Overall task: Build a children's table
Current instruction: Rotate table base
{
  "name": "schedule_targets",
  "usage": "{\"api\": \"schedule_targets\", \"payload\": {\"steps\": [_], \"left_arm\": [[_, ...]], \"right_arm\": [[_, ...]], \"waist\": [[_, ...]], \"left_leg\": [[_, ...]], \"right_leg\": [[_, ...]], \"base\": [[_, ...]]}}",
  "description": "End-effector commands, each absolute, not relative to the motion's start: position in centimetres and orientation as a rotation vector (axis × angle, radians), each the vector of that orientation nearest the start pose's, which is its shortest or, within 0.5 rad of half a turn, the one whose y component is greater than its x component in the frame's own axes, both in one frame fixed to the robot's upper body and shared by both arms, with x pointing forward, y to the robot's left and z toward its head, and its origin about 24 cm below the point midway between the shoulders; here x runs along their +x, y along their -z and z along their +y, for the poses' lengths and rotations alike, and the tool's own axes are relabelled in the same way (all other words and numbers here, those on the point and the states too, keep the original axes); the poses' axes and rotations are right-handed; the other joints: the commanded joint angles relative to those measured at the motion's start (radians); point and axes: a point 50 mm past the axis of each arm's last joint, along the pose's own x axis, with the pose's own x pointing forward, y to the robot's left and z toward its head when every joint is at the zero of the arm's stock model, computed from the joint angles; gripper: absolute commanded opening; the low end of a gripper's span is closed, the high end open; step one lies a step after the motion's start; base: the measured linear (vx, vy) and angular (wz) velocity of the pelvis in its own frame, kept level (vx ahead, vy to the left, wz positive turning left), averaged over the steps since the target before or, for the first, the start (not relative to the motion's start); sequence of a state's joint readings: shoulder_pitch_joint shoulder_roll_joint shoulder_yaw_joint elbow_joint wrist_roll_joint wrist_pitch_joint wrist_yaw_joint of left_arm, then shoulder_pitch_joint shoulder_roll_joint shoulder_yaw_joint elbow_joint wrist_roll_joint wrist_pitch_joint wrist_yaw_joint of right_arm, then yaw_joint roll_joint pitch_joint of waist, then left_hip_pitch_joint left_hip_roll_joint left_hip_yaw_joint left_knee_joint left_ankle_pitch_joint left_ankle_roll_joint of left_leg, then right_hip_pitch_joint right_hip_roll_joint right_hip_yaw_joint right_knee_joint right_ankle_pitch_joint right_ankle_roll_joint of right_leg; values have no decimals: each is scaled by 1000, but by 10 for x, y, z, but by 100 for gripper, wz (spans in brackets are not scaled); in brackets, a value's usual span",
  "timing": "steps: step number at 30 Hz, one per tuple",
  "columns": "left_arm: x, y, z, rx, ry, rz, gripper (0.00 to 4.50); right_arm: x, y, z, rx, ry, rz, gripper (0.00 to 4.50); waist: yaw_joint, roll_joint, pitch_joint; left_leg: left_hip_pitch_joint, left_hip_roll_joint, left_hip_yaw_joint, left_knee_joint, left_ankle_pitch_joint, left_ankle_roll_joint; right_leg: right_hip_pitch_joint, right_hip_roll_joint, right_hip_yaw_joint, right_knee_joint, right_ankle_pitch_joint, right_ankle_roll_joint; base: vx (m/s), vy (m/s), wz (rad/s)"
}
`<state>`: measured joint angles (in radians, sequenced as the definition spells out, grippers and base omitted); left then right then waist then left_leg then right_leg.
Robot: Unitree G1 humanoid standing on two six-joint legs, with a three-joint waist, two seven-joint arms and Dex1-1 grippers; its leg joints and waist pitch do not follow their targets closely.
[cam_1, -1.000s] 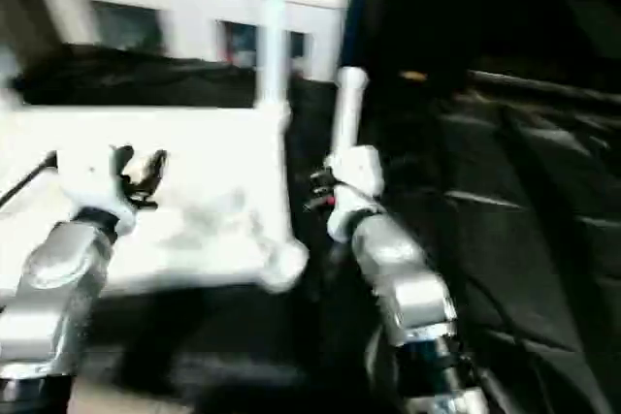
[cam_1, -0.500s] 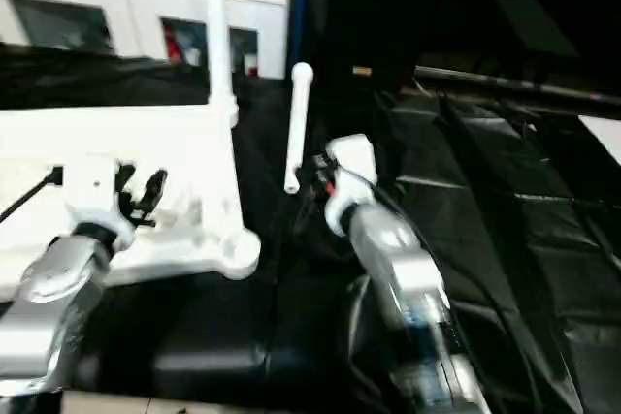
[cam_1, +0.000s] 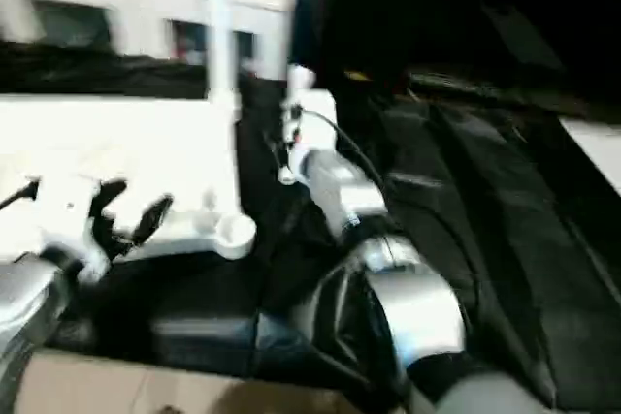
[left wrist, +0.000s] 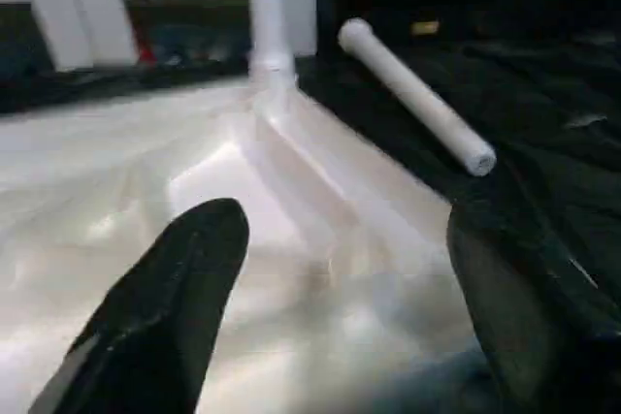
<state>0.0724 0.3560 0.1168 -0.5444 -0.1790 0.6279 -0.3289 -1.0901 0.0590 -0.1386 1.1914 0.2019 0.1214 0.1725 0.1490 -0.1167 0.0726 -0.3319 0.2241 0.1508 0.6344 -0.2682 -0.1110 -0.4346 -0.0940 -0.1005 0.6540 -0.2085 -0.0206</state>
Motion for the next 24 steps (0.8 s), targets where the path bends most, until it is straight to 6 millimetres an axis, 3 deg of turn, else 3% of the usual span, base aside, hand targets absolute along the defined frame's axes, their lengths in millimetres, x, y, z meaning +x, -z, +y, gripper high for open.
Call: {"api": "schedule_targets", "payload": {"steps": [1, 2, 3, 4, 5, 6, 7, 8, 9, 10, 11, 12, 13, 14, 15, 16, 17, 18, 21, 22, 23, 24], "left_arm": [[223, -114, 190, 195, 336, 164, 408], [222, -115, 189, 199, 345, 163, 408], [215, -122, 183, 212, 399, 166, 409], [213, -124, 182, 213, 409, 168, 409], [210, -129, 178, 235, 436, 165, 429], [208, -131, 175, 248, 443, 160, 429], [207, -134, 174, 244, 438, 149, 447], [207, -135, 172, 238, 432, 140, 447], [207, -137, 169, 223, 429, 133, 450], [208, -141, 167, 218, 418, 118, 450], [211, -145, 167, 181, 376, 91, 450], [213, -145, 170, 174, 347, 88, 450], [214, -142, 173, 185, 325, 104, 450], [213, -139, 172, 211, 333, 126, 450], [212, -140, 171, 209, 331, 120, 450], [211, -140, 170, 207, 330, 117, 450], [210, -141, 169, 187, 312, 111, 450], [210, -140, 168, 176, 300, 113, 450], [214, -139, 177, 152, 140, 94, 450], [215, -137, 180, 127, 94, 96, 450], [216, -136, 182, 104, 69, 95, 450], [217, -133, 184, 96, 53, 101, 450]], "right_arm": [[400, -105, -52, 209, -344, 289, 316], [401, -106, -53, 207, -338, 289, 316], [403, -110, -54, 185, -306, 283, 322], [404, -111, -55, 180, -299, 280, 322], [406, -115, -57, 155, -280, 266, 347], [407, -118, -58, 143, -273, 253, 347], [409, -123, -57, 145, -274, 236, 363], [409, -126, -57, 148, -276, 223, 363], [410, -128, -57, 165, -279, 216, 368], [411, -131, -58, 162, -274, 205, 378], [413, -136, -59, 168, -268, 186, 401], [413, -136, -60, 178, -259, 191, 404], [413, -134, -61, 170, -253, 203, 404], [413, -132, -61, 169, -249, 218, 406], [413, -132, -61, 183, -255, 215, 413], [413, -133, -60, 190, -258, 214, 433], [412, -133, -60, 207, -268, 210, 443], [412, -132, -60, 207, -270, 209, 447], [411, -129, -63, 261, -277, 187, 448], [411, -127, -63, 276, -279, 186, 448], [409, -124, -64, 262, -282, 192, 448], [408, -118, -63, 230, -287, 207, 448]], "waist": [[0, 38, -53], [-3, 43, -54], [3, 53, -56], [3, 70, -51], [51, 85, -38], [76, 80, -28], [70, 33, -24], [69, -16, -22], [62, -19, -19], [78, -8, -32], [87, 4, -48], [85, 18, -50], [77, 30, -53], [72, 28, -51], [68, 29, -48], [59, 29, -47], [56, 25, -50], [49, 29, -50], [32, 23, -53], [31, 58, -55], [29, 43, -55], [33, 66, -55]], "left_leg": [[14, -15, -7, -48, -199, -22], [7, -6, -8, -70, -236, -41], [8, 23, -21, -103, -364, -61], [-22, 68, -29, -155, -522, -54], [-81, 94, 4, -220, -675, -50], [-82, 90, 34, -235, -716, -34], [-37, 73, 56, -203, -679, -25], [23, 20, 39, -91, -547, -41], [100, -10, 39, 71, -264, -54], [35, 1, 20, 19, -133, -40], [4, 9, 15, -52, -106, -77], [-1, 8, 16, -67, -126, -100], [-8, 16, 9, -91, -185, -118], [-20, 24, 2, -105, -234, -121], [-23, 23, 0, -108, -256, -120], [-19, 22, -2, -110, -298, -121], [-16, 21, -3, -109, -295, -122], [-19, 22, -5, -113, -280, -125], [-22, 24, -4, -120, -250, -124], [-22, 23, -4, -122, -250, -129], [-19, 24, 0, -121, -222, -121], [-13, 21, 1, -119, -236, -123]], "right_leg": [[46, -117, 24, -193, -927, 46], [46, -88, 0, -175, -818, 40], [62, -61, -21, -145, -618, 10], [93, -36, -18, -65, -387, -51], [123, -9, -21, 68, -212, -83], [110, 4, -9, 99, -184, -79], [80, 0, 56, 94, -386, -44], [3, -35, 73, -67, -748, 36], [-105, -120, 93, -216, -1208, 78], [-7, -134, 111, -182, -1139, 59], [35, -93, 67, -132, -915, 50], [36, -70, 47, -122, -799, 37], [46, -51, 32, -107, -624, 13], [61, -47, 25, -102, -545, -7], [63, -47, 22, -102, -541, -8], [64, -49, 18, -109, -566, -10], [65, -54, 18, -112, -563, -14], [71, -54, 18, -108, -526, -26], [79, -53, 21, -102, -439, -40], [80, -54, 24, -97, -405, -49], [78, -51, 23, -99, -378, -58], [75, -50, 26, -102, -382, -64]], "base": [[62, -35, -20], [62, -35, -20], [0, 0, 0], [-58, -41, 6], [-58, -41, 6], [-64, -57, 18], [70, -118, 22], [70, -118, 22], [50, -128, 15], [-15, -72, 5], [-15, -72, 5], [0, 0, 0], [0, 0, 0], [0, 0, 0], [0, 0, 0], [-16, 56, -8], [-16, 56, -8], [-8, 69, -6], [-10, 71, -6], [-2, 61, -7], [-2, 61, -7], [0, 0, 0]]}}
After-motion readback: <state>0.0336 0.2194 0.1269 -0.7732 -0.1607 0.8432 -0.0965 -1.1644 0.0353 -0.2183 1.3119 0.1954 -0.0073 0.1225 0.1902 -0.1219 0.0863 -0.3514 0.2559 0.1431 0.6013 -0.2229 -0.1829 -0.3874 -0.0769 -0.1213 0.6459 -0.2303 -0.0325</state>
